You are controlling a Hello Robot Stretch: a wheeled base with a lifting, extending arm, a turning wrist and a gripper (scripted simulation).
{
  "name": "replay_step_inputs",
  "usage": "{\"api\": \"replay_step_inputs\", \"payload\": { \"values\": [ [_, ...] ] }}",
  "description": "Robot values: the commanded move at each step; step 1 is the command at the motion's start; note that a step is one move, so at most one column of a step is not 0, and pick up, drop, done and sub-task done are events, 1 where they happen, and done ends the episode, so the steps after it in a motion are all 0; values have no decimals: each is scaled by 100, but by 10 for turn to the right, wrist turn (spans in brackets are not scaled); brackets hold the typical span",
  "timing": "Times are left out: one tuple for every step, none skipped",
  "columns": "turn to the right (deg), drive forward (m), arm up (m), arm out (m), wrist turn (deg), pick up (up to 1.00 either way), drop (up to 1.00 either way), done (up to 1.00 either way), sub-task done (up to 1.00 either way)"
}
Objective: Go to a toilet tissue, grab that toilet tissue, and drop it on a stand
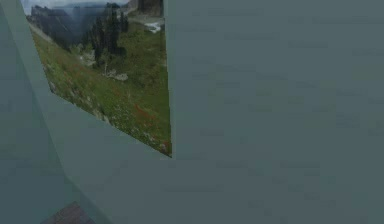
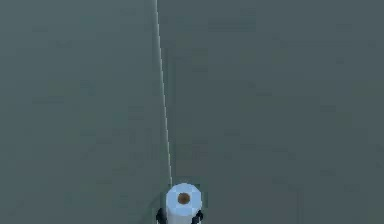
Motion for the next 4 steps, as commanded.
{"api": "replay_step_inputs", "payload": {
  "values": [
    [0,0,-32,0,0,0,0,0,0],
    [0,0,0,0,0,0,100,0,0],
    [0,0,10,0,0,0,0,0,0],
    [0,0,0,0,0,0,0,100,0]
  ]
}}
